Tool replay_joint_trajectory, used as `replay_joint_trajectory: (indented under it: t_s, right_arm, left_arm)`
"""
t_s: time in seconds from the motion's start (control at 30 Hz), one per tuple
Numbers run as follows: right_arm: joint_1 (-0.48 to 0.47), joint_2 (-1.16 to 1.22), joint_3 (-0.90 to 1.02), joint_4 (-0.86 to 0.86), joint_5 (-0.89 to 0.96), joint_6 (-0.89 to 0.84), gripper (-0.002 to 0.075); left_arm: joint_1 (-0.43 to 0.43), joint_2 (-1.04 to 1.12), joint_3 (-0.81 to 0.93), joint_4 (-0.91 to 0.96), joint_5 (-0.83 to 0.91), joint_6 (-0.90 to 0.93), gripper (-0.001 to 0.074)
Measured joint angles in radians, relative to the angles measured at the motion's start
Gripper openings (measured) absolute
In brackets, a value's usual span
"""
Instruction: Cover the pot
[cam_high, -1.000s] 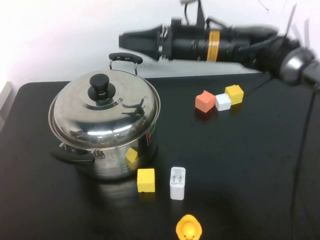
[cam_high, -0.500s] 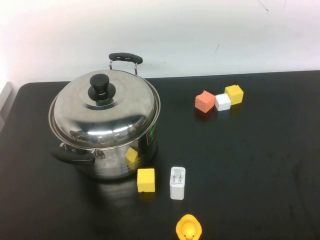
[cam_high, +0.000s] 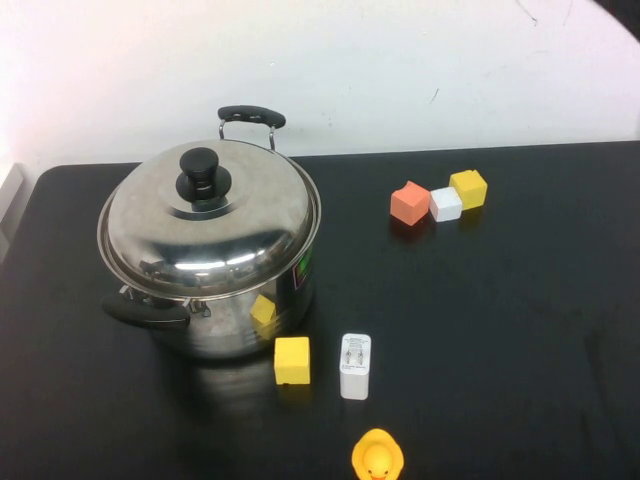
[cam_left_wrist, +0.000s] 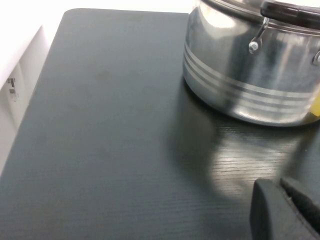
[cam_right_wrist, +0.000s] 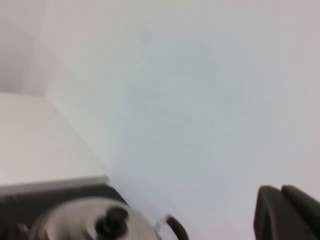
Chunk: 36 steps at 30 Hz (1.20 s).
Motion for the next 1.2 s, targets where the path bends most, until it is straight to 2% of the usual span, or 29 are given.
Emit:
replay_joint_trajectory:
  t_s: [0.17,0.37,0.83,0.9,0.93,1.0,1.07,1.13,1.2]
  right_arm:
    - [0.0,-0.224,0.261,0.004,0.143,-0.033,0.0003]
    - [0.0,-0.406,0.484,0.008,0.28,-0.016,0.0001]
    - [0.0,-0.747,0.708,0.046,0.325,-0.056,0.0]
    - [0.0,-0.776,0.759,0.195,0.344,-0.171,0.0]
    - [0.0,-0.789,0.79,0.336,0.364,-0.298,0.0]
    - [0.0,-0.812,0.847,0.676,0.431,-0.681,0.0]
    - [0.0,-0.838,0.88,1.121,0.587,-1.135,0.0]
    - [0.0,-0.866,0.891,1.501,0.795,-1.454,0.0]
    - [-0.007,-0.899,0.904,1.706,1.002,-1.62,0.0]
  left_arm:
    - [0.0,0.0,0.0,0.0,0.0,0.0,-0.0002]
    - [0.0,0.0,0.0,0.0,0.0,0.0,-0.0002]
    - [0.0,0.0,0.0,0.0,0.0,0.0,-0.0002]
    - [0.0,0.0,0.0,0.0,0.0,0.0,-0.0002]
    - [0.0,0.0,0.0,0.0,0.0,0.0,-0.0002]
    - [0.0,0.0,0.0,0.0,0.0,0.0,-0.0002]
    - [0.0,0.0,0.0,0.0,0.0,0.0,-0.0002]
    - [0.0,0.0,0.0,0.0,0.0,-0.002,-0.0002]
    - [0.0,0.0,0.0,0.0,0.0,-0.002,-0.0002]
